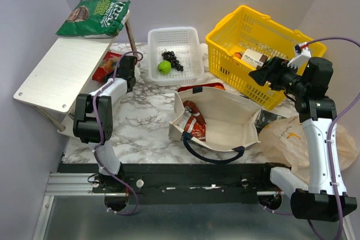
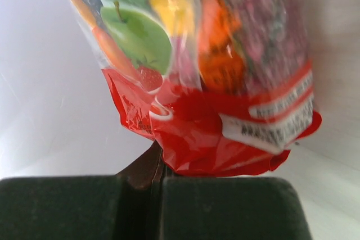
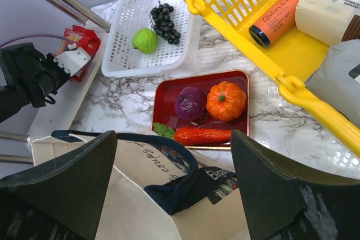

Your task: Untie the knot of the grocery bags and take out the mixed food

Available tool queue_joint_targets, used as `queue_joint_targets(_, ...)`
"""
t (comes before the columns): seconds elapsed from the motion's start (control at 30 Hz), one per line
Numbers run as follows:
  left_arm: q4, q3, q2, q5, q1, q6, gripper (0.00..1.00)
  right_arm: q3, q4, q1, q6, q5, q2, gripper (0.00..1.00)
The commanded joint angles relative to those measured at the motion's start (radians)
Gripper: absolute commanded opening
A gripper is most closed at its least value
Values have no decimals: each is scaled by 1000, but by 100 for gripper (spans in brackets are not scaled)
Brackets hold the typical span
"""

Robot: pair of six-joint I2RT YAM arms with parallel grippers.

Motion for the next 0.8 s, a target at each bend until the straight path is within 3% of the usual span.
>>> queue_joint_targets(0.0,-62,-15,-30,-43,31,-50,0,12,17,-7,-1,-17,1,90)
queue_joint_targets(0.13,30,-101,-57,-32,31,11,1,16,29,-9,8,-31,25,90)
queue_joint_targets(0.2,50,-121,-54,-28,27,22,21,15,32,-9,10,-34,32,90)
queue_joint_targets(0.23,58,-123,-49,-31,19,14,38,15,30,-9,7,-35,33,90)
queue_joint_targets(0.3,55,-127,-60,-19,10,-6,45,15,32,-7,-5,-43,29,90)
queue_joint_targets(0.5,1,-111,-95,-12,-31,-130,50,39,53,-9,-99,-149,24,98)
queue_joint_targets(0.77,-250,-46,-153,-14,-96,-328,58,116,47,-7,-133,-187,84,100)
